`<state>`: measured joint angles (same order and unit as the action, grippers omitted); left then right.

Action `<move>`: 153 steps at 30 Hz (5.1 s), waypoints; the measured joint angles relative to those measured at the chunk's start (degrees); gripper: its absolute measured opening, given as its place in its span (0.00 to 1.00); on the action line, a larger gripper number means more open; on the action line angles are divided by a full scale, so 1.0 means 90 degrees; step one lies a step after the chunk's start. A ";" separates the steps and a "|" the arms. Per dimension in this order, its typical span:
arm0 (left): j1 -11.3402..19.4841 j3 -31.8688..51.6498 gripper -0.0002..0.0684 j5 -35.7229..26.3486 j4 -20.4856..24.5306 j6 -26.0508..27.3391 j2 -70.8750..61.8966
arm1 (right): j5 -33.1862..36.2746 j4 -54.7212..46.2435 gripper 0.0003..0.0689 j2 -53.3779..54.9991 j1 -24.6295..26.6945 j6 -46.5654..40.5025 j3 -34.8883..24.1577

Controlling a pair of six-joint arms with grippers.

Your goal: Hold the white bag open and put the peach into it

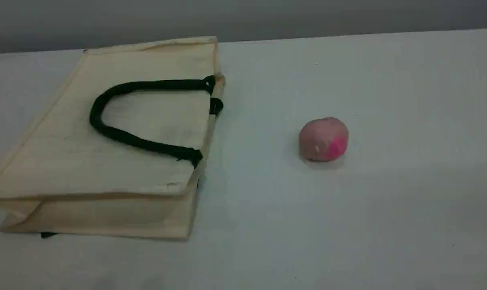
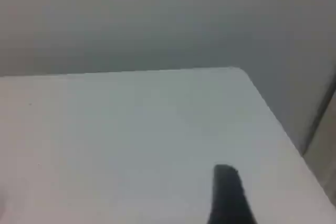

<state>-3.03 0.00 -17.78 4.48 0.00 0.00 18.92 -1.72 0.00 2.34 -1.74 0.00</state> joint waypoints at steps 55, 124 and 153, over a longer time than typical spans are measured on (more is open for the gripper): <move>0.0000 0.0000 0.69 0.0326 0.0192 0.0000 0.0000 | -0.1123 -0.1239 0.56 0.0000 0.0000 0.0423 0.0000; 0.0000 -0.3432 0.69 0.2323 0.0699 -0.2006 -0.4672 | -0.1773 -0.1792 0.56 0.3143 -0.0007 -0.3475 0.3384; -0.0264 -0.6125 0.69 0.0278 0.0819 -0.1351 -0.9209 | -0.0623 -0.1818 0.56 0.8199 -0.0902 -0.2617 0.5716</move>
<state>-5.41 -55.12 -15.27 11.85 -12.16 -82.88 13.31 -18.09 73.79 -5.78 -25.29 51.45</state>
